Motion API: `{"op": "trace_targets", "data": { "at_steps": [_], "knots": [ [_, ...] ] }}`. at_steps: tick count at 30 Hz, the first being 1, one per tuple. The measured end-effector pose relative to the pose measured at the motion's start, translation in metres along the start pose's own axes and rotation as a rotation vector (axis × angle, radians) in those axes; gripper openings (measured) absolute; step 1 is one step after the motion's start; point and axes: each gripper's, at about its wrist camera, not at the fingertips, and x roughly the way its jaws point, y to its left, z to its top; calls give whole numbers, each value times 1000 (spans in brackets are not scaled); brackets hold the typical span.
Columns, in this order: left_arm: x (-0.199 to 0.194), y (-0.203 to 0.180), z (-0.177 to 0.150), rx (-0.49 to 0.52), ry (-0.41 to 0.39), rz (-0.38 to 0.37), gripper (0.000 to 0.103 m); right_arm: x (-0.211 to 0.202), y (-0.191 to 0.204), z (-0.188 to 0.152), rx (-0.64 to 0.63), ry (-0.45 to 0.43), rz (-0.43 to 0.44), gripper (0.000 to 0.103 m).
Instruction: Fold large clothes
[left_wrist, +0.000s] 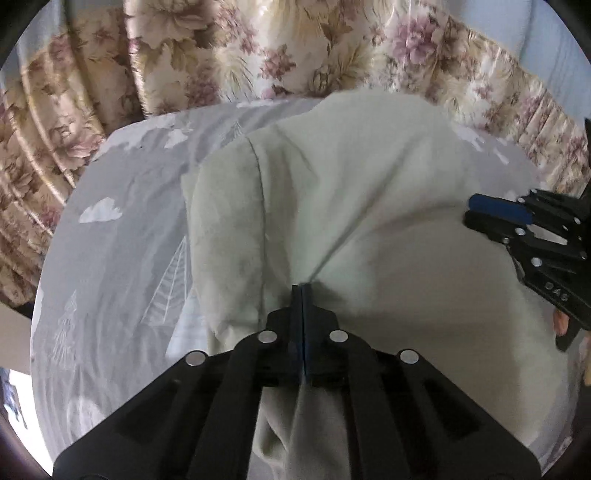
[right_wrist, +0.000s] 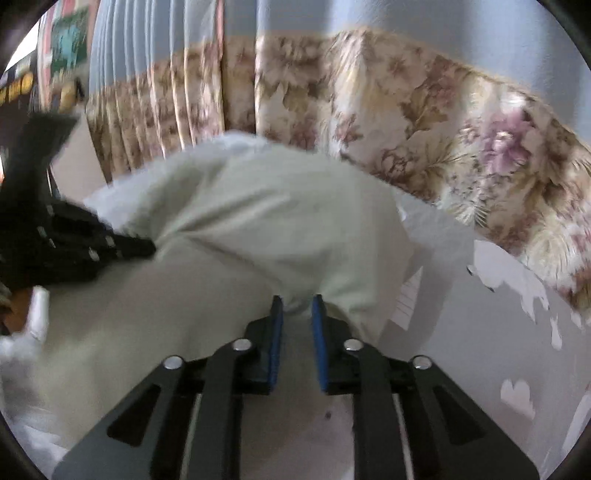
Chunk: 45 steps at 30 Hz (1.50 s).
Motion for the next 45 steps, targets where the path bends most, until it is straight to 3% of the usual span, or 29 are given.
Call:
{"op": "trace_targets", "data": {
  "at_steps": [2, 3, 4, 7, 10, 14, 20, 26, 31, 35, 39, 43, 45],
  "knots": [
    [-18, -4, -8, -10, -35, -3, 40, -24, -3, -6, 78, -35, 33, 48],
    [-31, -7, -14, -19, -68, 5, 67, -34, -1, -10, 103, -51, 39, 48],
    [-41, -11, -20, -24, -97, 17, 78, -42, 3, -15, 111, -62, 49, 48],
    [-64, -21, -42, -22, -139, 43, 79, -64, 21, -34, 100, -72, 55, 48],
    [-68, -26, -59, -30, -128, 36, 80, -71, 34, -46, 81, -55, 63, 48],
    [-33, -17, -71, -49, -34, 9, 73, -53, 45, -58, 32, 23, 50, 47],
    [-17, -7, -75, -62, -18, -42, 79, -40, 50, -64, -37, 63, -2, 48],
    [-28, -10, -76, -20, -43, -14, 82, -44, 39, -65, 67, 76, 28, 51],
    [-35, -6, -80, -23, -59, -25, 84, -40, 37, -60, 70, 114, 23, 56],
    [-37, 2, -85, -63, -82, -69, 85, -39, 33, -60, 98, 114, 27, 61],
    [-57, 5, -83, -85, -102, -75, 87, -51, 26, -63, 176, 58, 52, 62],
    [-92, 9, -81, -114, -206, -48, 100, -65, 25, -68, 216, 13, 37, 67],
    [-99, 16, -79, -162, -242, -52, 100, -73, 20, -67, 259, -30, 20, 74]
  ]
}}
